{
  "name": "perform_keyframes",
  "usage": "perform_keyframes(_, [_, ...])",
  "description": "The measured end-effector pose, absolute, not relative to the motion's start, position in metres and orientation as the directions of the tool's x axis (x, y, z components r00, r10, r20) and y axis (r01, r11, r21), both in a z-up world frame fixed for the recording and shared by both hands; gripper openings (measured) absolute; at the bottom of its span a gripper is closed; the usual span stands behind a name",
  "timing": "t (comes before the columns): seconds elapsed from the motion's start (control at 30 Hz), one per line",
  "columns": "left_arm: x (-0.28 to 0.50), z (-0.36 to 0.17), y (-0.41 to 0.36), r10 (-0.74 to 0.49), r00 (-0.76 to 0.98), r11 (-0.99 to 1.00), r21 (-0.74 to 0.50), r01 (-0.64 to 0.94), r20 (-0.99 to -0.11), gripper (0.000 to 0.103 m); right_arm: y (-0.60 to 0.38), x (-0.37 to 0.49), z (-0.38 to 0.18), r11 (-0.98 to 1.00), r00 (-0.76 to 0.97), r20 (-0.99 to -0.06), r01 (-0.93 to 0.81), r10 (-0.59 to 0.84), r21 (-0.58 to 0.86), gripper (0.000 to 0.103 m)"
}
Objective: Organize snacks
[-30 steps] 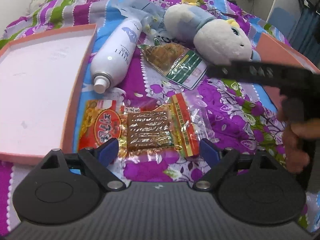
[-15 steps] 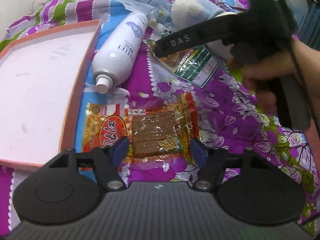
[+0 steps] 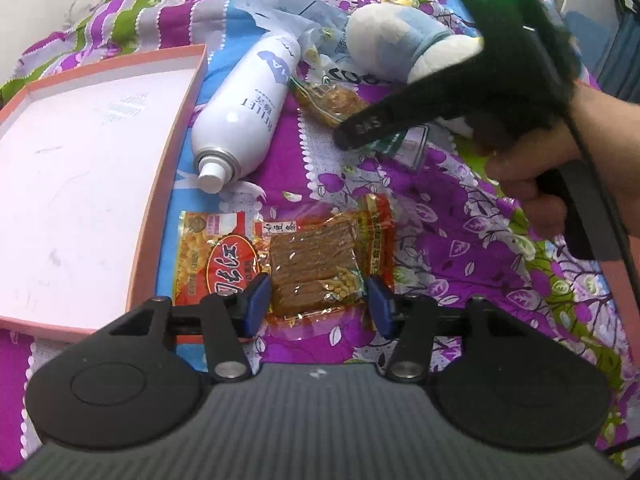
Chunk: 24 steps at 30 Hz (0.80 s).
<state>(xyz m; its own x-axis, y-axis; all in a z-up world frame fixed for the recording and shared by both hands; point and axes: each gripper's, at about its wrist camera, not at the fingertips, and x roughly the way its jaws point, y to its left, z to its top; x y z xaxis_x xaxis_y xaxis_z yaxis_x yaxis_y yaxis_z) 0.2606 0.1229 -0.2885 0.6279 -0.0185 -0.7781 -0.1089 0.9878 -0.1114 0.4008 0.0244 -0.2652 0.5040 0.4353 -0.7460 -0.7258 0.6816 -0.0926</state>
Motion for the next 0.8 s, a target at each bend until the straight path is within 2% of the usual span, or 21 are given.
perform_keyframes(0.13, [0.253,-0.280,0.122,-0.035,0.621,0.986,-0.128,-0.105,-0.783,0.056,0.014,0.393,-0.254,0.707,0.515,-0.731,-0.704,0.447,-0.064,0.021])
perform_keyframes(0.37, [0.226,-0.265,0.115,-0.058,0.619,0.981,-0.160,-0.111,-0.783,0.056,-0.014,0.364,-0.228,0.745,0.542,-0.696,-0.667,0.470,-0.017,0.013])
perform_keyframes(0.8, [0.171,-0.233,0.089,-0.053,0.640,0.980,-0.164,-0.116,-0.767,0.056,-0.080,0.281,-0.190,0.807,0.599,-0.632,-0.586,0.491,0.071,0.011])
